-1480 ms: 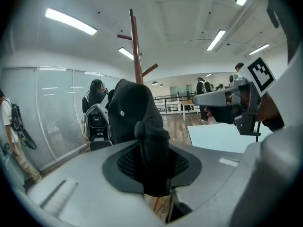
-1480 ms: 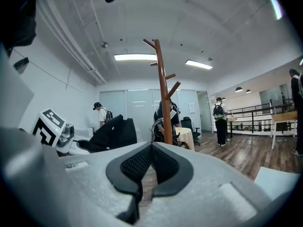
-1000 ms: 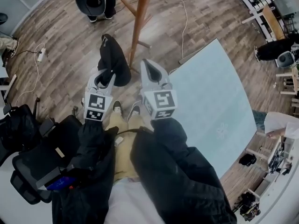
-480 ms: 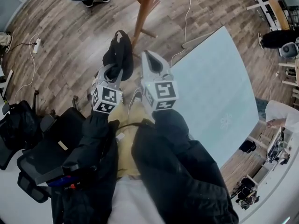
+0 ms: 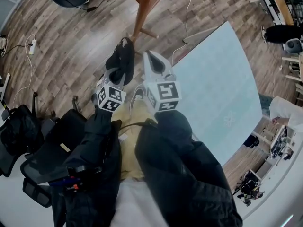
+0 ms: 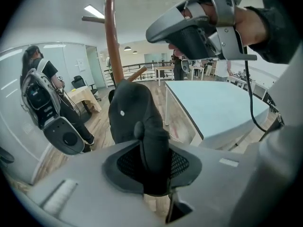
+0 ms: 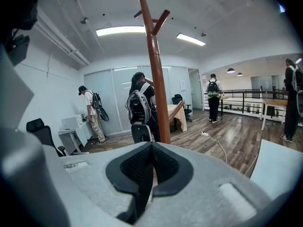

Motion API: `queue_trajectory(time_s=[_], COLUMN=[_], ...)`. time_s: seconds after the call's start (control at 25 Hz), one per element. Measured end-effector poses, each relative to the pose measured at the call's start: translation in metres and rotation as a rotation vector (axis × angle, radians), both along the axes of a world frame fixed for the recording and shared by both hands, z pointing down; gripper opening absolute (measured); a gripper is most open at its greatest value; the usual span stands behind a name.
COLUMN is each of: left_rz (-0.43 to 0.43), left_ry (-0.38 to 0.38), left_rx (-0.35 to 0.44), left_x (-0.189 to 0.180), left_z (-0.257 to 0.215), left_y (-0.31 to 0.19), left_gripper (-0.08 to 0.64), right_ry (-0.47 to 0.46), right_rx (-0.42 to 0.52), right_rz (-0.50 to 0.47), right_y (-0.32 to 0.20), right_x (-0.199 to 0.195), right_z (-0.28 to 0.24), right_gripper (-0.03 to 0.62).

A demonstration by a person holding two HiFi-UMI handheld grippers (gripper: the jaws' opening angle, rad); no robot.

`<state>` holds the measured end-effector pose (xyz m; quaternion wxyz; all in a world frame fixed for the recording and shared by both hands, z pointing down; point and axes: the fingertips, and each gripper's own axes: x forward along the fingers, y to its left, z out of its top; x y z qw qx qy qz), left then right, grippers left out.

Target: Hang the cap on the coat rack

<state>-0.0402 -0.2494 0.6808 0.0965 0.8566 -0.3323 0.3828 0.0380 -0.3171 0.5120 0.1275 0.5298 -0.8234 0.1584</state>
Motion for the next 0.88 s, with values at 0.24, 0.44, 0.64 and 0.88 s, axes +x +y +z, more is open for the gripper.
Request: queue_trajectory(time_s=[0.24, 0.44, 0.64, 0.88], left_rz=[0.009, 0.015, 0.013, 0.003], left_ry=[-0.02, -0.041, -0.03, -0.021], left_rx=[-0.067, -0.118, -0.154, -0.234], left_x=[0.004, 0.006, 0.014, 0.021], left_z=[0.035, 0.063, 0.082, 0.1], left_y=[-0.001, 0.0, -0.007, -0.013], left_gripper=[0.094, 0.095, 0.11, 0.299], right_ry=[0.008, 0.017, 0.033, 0.041], right_rx=[-0.02, -0.037, -0.056, -0.066], right_rz=[0.0, 0.001, 0.008, 0.007], right_y=[-0.008, -0.009, -0.014, -0.016], right_x=[0.002, 0.006, 0.013, 0.015], right_z=[0.011, 0.017, 0.023, 0.026], right_gripper=[-0.006, -0.005, -0.006, -0.006])
